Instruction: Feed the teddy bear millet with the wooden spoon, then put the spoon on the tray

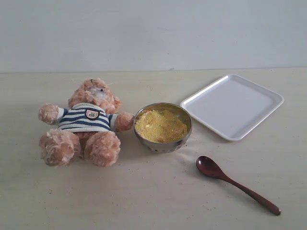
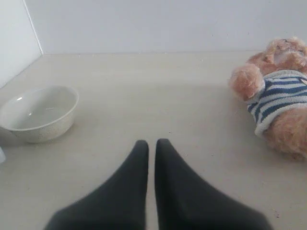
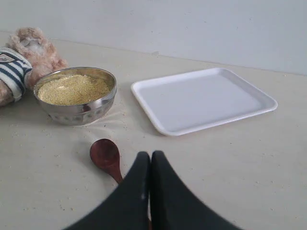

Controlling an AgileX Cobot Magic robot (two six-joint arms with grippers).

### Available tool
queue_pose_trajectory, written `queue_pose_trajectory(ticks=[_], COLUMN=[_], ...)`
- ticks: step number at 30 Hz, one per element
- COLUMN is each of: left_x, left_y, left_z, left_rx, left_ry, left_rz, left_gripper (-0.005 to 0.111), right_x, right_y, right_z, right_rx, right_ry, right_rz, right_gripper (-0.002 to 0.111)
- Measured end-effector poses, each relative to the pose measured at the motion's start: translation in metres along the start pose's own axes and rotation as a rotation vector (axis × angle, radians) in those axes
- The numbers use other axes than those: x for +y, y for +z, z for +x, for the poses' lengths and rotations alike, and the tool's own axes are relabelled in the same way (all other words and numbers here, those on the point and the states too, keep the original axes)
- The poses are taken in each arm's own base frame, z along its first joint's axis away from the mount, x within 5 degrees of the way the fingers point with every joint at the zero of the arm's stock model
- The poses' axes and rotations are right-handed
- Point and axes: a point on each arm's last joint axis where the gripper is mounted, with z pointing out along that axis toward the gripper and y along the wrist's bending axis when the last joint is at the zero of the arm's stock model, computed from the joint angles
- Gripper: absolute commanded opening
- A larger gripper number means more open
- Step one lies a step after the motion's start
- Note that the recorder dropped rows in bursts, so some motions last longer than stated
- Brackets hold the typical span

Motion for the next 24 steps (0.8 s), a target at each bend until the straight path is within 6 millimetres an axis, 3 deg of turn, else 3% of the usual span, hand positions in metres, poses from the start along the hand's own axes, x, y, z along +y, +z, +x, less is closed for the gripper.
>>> queue_pose_trajectory(ticks=[24], left_x=[0.0003], left_y=[0.0000], left_z=[0.0000], left_rx=[0.000], left_ry=[0.109], left_rz=[-0.003], left_gripper=[0.005], right_x=[0.0000], right_y=[0.0000], right_z=[0.0000], right_rx=[0.000], right_ry=[0.000], right_rz=[0.000], right_gripper=[0.000])
